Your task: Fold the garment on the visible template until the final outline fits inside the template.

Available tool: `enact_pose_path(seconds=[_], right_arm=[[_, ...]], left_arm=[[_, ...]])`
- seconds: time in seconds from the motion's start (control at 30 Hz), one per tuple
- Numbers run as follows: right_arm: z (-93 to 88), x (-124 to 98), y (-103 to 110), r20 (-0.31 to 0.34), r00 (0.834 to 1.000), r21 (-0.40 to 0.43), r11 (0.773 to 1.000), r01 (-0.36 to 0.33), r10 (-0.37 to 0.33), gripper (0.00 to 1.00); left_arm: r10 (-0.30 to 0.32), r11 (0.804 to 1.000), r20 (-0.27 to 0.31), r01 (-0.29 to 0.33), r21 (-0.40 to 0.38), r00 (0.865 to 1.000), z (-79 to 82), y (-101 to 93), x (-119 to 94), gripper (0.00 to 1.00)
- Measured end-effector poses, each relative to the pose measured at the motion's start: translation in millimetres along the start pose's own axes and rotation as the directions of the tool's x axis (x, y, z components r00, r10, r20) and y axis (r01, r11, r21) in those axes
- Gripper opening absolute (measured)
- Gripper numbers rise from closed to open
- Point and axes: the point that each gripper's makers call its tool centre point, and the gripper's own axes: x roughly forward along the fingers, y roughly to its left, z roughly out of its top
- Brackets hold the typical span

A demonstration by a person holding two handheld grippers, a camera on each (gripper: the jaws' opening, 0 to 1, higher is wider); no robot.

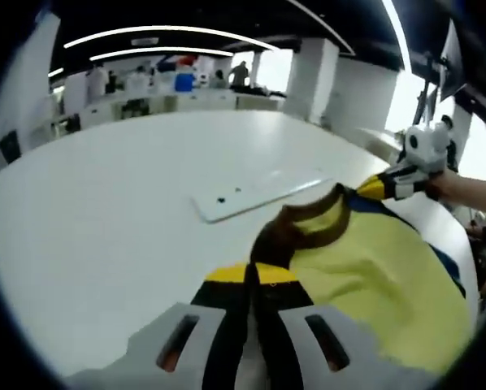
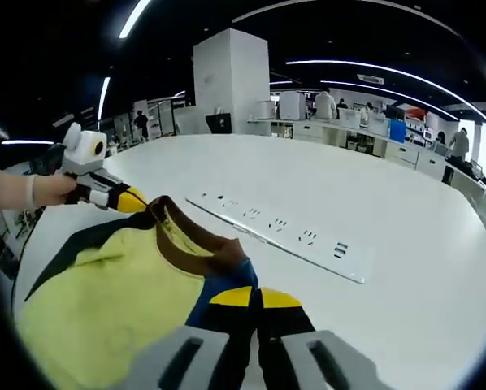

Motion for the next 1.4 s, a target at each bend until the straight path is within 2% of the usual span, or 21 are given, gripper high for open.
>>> enact_pose_path(seconds=[0.1, 0.17, 0.27, 0.43, 0.57, 0.77, 0.87, 0.93, 1.07, 1.2, 1.23, 1.4], right_arm=[[2.4, 0, -3, 0.001, 1.0, 0.001, 1.0, 0.001, -0.001, 0.0], [4.2, 5, -12, 0.001, 1.0, 0.005, 1.0, 0.008, -0.008, 0.0], [7.3, 3, -14, 0.01, 1.0, 0.023, 1.0, 0.002, -0.003, 0.09], [11.1, -1, -12, 0.011, 1.0, 0.011, 1.0, 0.006, -0.007, 0.13], [10.6, -7, 3, 0.009, 1.0, 0.009, 1.0, -0.005, 0.005, 0.18], [5.5, -10, 10, -0.003, 0.999, 0.006, 0.999, -0.038, 0.038, 0.33], [1.2, -11, 12, -0.009, 0.998, 0.019, 0.998, -0.058, 0.059, 0.41], [0.2, -13, 14, -0.014, 0.998, 0.023, 0.998, -0.059, 0.059, 0.44], [-1.4, -18, 16, -0.017, 0.997, 0.028, 0.997, -0.07, 0.071, 0.5], [-4.5, -34, 24, -0.011, 0.998, 0.035, 0.997, -0.065, 0.065, 0.5], [-5.4, -38, 26, -0.009, 0.998, 0.04, 0.997, -0.066, 0.067, 0.5], [-9.1, -51, 34, -0.019, 0.998, 0.03, 0.998, -0.059, 0.06, 0.5]], left_arm=[[-0.002, 1.0, 0.002, 0.002, 0.02, 1.0, 1.5, -1.4, -2, 0.0], [-0.006, 1.0, 0.006, 0.006, 0.021, 1.0, 3.7, -1.8, -2, 0.0], [0.001, 1.0, 0.015, -0.001, 0.025, 1.0, 6.6, 1.1, -3, 0.05], [0.013, 0.999, 0.026, -0.013, 0.033, 1.0, 8.9, 3.8, -8, 0.15], [0.008, 0.999, 0.029, -0.009, 0.036, 1.0, 10.7, 1.1, -10, 0.2], [-0.036, 0.998, 0.025, 0.035, 0.059, 0.999, 8.7, -13.1, -15, 0.35], [-0.074, 0.995, 0.019, 0.072, 0.073, 0.997, 6.9, -20.8, -17, 0.47], [-0.084, 0.992, 0.018, 0.082, 0.091, 0.996, 8.2, -21.7, -18, 0.49], [-0.112, 0.991, 0.016, 0.111, 0.078, 0.994, 9.8, -28.6, -23, 0.56], [-0.13, 0.988, 0.03, 0.127, 0.082, 0.991, 16.9, -35.7, -31, 0.58], [-0.134, 0.988, 0.036, 0.131, 0.077, 0.99, 16.3, -42.2, -36, 0.59], [-0.139, 0.987, 0.036, 0.136, 0.089, 0.99, 11.8, -50.9, -50, 0.59]])
